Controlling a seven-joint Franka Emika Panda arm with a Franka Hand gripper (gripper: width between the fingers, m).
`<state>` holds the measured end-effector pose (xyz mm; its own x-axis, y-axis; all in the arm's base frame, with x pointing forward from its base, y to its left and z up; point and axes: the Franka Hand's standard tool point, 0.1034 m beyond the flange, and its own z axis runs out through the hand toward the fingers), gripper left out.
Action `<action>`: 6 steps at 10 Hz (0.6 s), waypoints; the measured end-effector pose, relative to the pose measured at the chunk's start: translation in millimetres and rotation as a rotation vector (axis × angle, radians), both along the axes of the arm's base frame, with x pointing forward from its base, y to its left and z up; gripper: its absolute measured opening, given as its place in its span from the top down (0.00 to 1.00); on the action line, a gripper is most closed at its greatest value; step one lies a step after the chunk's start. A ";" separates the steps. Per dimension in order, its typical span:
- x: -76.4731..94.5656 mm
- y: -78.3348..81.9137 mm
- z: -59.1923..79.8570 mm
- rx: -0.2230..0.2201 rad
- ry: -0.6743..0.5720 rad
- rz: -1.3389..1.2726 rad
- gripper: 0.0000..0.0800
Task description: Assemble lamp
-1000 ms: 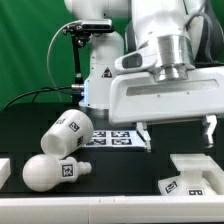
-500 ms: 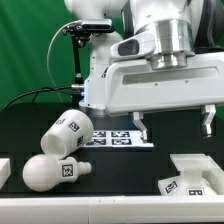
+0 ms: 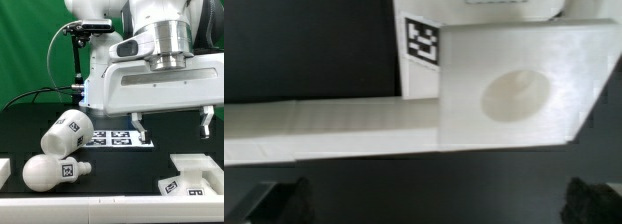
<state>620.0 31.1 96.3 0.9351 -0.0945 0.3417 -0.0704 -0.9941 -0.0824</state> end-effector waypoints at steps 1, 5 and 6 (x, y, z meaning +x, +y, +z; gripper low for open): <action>1.0 -23.0 2.6 0.007 0.026 -0.058 0.13; -11.8 -75.7 -6.7 0.051 0.164 -0.173 0.13; -11.9 -75.6 -6.9 0.051 0.165 -0.173 0.13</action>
Offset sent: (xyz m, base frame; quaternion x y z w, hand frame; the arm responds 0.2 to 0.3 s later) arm -0.0046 -0.0195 -0.0084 0.0521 -0.0477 0.0930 0.9932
